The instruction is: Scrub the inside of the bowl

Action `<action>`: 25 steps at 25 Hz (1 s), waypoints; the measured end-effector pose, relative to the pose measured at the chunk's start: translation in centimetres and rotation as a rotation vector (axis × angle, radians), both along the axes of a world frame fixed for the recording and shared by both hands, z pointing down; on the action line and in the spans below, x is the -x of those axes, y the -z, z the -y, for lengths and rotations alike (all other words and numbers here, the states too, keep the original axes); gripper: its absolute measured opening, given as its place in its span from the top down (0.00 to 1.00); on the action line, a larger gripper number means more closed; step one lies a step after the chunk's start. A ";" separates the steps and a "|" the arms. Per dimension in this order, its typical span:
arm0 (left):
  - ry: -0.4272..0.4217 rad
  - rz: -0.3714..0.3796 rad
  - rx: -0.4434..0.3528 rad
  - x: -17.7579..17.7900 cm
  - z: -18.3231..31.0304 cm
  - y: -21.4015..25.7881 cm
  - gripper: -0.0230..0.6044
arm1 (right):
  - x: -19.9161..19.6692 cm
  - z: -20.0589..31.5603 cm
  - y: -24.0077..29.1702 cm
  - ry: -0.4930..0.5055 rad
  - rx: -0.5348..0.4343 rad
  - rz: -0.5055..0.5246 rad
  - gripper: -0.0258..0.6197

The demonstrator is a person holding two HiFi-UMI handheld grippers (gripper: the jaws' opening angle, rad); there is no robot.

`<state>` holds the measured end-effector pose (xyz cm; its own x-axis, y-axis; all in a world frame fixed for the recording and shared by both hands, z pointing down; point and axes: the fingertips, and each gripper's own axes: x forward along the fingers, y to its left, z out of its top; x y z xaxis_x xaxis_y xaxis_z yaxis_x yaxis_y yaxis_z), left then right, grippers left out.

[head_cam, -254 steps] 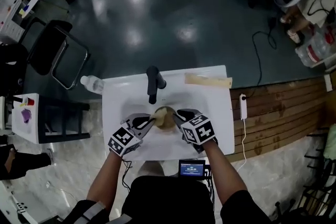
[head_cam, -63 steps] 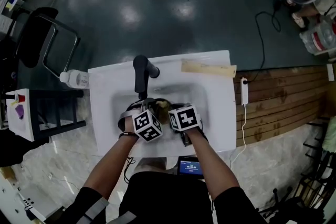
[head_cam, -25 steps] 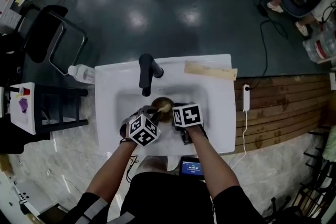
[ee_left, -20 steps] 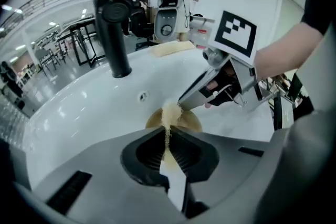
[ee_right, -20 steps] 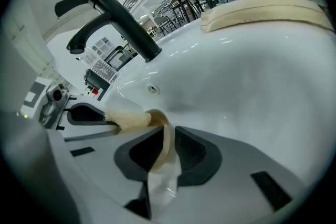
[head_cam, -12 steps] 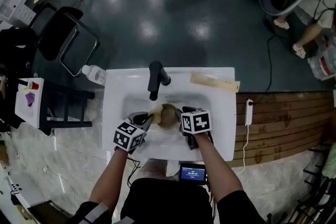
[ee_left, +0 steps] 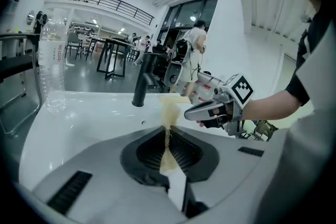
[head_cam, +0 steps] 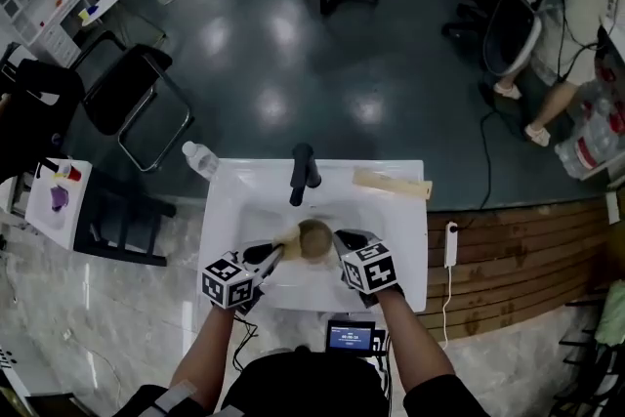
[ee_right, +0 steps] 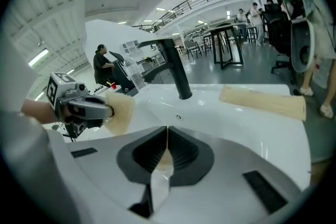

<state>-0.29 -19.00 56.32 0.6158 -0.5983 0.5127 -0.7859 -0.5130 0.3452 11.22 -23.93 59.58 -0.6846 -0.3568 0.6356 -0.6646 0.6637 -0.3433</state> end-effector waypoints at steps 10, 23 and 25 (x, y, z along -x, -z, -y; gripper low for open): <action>-0.030 -0.079 -0.145 0.5 -7.0 4.6 0.94 | 1.6 -8.0 5.8 -0.009 -0.211 -0.052 0.95; -0.048 -0.136 -0.267 2.2 -20.3 7.9 0.94 | 1.1 -21.6 11.6 -0.109 -0.390 -0.054 0.95; -0.058 -0.138 -0.274 2.1 -22.0 8.3 0.94 | 0.7 -23.5 12.3 -0.128 -0.400 -0.053 0.95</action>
<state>-2.40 3.04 48.03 0.7058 -0.6642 0.2462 -0.7076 -0.6446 0.2897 10.48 -0.38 47.32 -0.5885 -0.6625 0.4634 -0.7603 0.6484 -0.0386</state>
